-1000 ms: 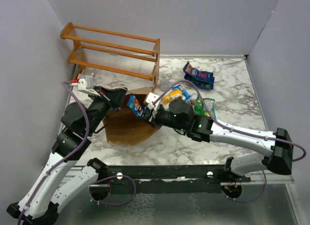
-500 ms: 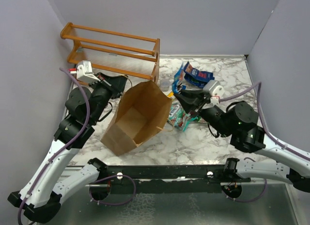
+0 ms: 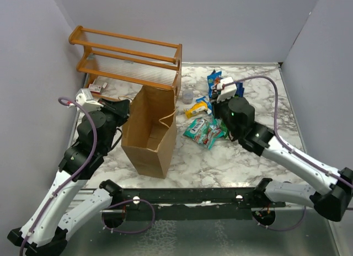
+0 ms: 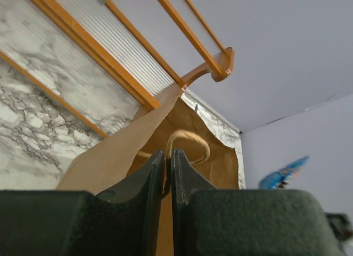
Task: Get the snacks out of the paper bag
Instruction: Place the snack at the center of the board.
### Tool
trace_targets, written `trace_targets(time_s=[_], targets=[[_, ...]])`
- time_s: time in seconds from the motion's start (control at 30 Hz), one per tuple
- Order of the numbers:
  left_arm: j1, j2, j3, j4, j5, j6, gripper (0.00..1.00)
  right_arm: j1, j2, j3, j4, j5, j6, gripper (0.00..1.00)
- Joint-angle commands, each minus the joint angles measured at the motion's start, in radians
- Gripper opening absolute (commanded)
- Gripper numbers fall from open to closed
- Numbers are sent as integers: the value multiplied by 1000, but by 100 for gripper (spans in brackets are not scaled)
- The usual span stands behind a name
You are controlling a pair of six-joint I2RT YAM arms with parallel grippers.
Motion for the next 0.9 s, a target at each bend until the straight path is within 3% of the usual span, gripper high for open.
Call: trace_targets(time_s=[0.0, 0.37, 0.4, 0.5, 0.53, 0.7, 0.87], targets=[[0, -53, -47, -51, -59, -72, 18, -218, 128, -41, -90, -345, 198, 18], [-1, -115, 17, -96, -43, 35, 65, -302, 424, -52, -36, -436, 240, 24], [0, -119, 29, -94, -39, 58, 69, -311, 436, -48, -35, -444, 241, 28], [-1, -115, 82, -97, -33, 131, 96, -323, 455, -23, -63, -459, 248, 42], [0, -109, 104, -104, -35, 154, 99, -323, 448, -16, -77, -462, 249, 49], [-1, -60, 232, -127, -44, 297, 99, -323, 338, 31, -142, -460, 251, 87], [-1, -11, 357, -96, -59, 465, 99, -323, 243, 253, -366, -348, 301, 100]])
